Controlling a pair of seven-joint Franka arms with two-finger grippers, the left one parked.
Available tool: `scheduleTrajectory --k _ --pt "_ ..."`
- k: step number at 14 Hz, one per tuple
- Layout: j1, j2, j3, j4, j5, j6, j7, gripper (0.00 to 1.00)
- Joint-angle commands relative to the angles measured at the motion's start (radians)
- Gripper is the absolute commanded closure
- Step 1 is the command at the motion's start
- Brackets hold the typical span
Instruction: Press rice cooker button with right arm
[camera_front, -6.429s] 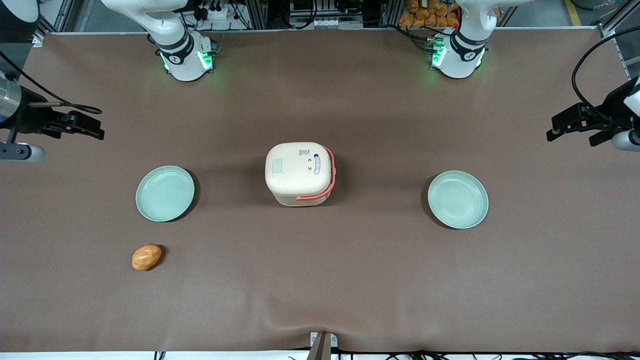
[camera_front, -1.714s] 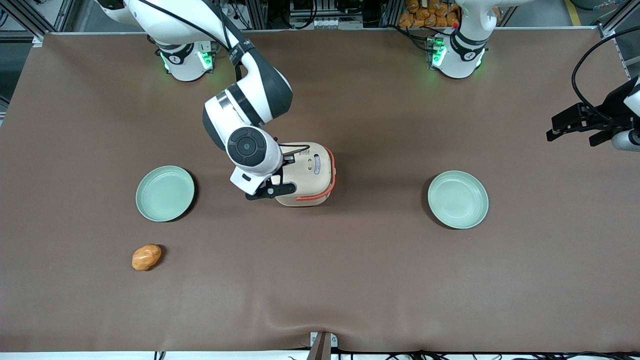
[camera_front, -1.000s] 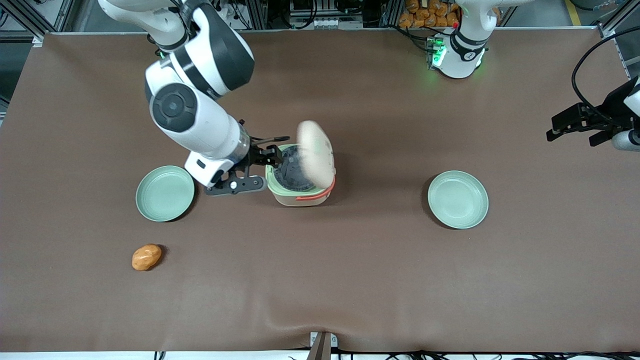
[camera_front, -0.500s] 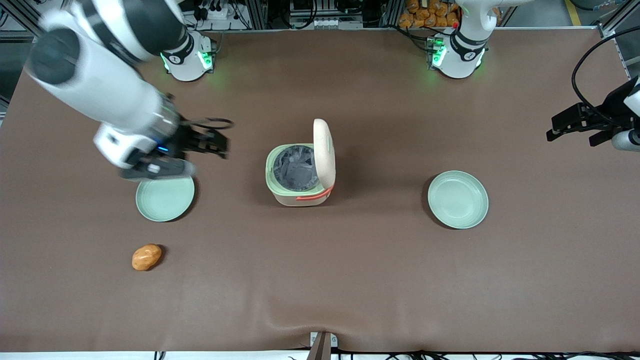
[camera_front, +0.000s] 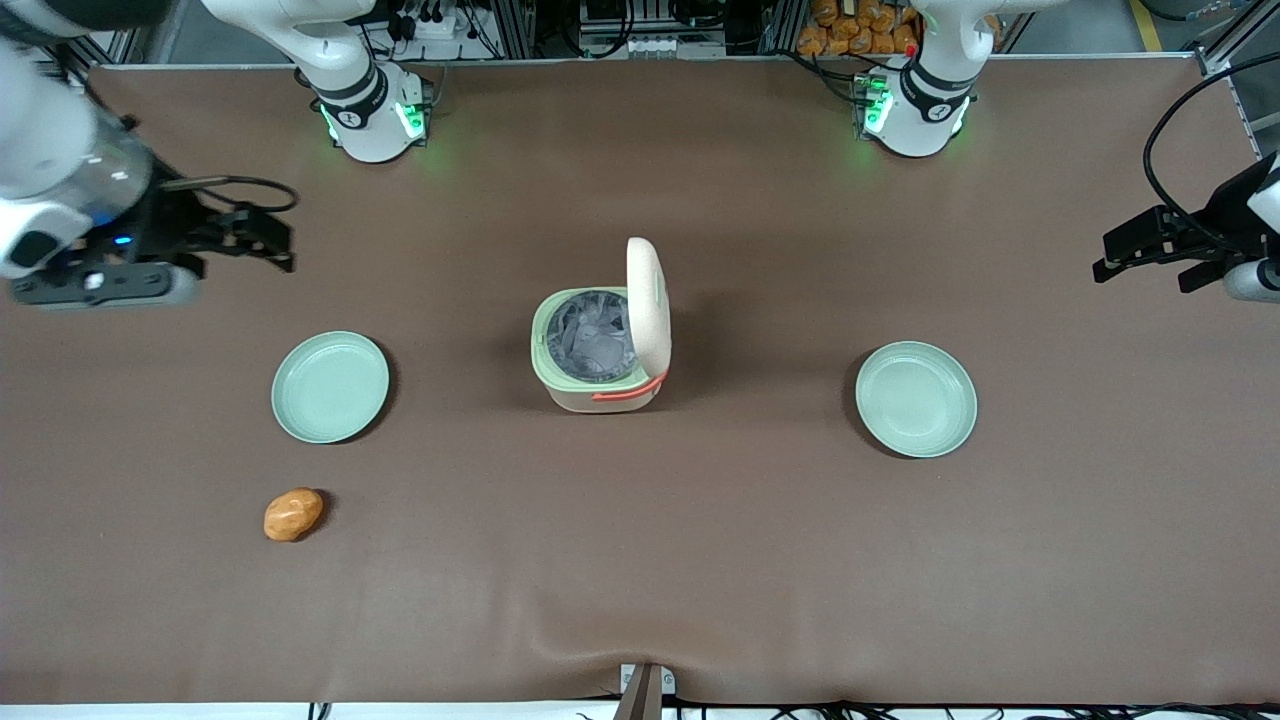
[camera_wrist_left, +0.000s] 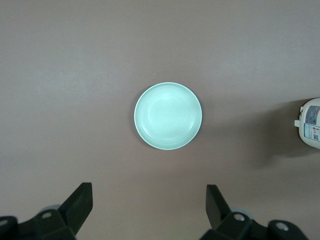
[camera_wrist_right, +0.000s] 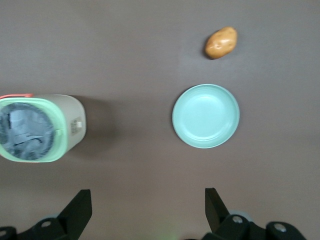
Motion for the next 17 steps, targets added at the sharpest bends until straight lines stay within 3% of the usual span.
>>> scheduleTrajectory --k 1,3,17 --pt "-0.019 -0.034 -0.067 -0.03 -0.015 0.0 -0.045 0.0" --pt "-0.019 -0.037 -0.107 -0.033 -0.014 -0.002 -0.051 0.0" --pt "-0.011 -0.05 -0.154 -0.048 -0.04 -0.003 -0.054 0.0"
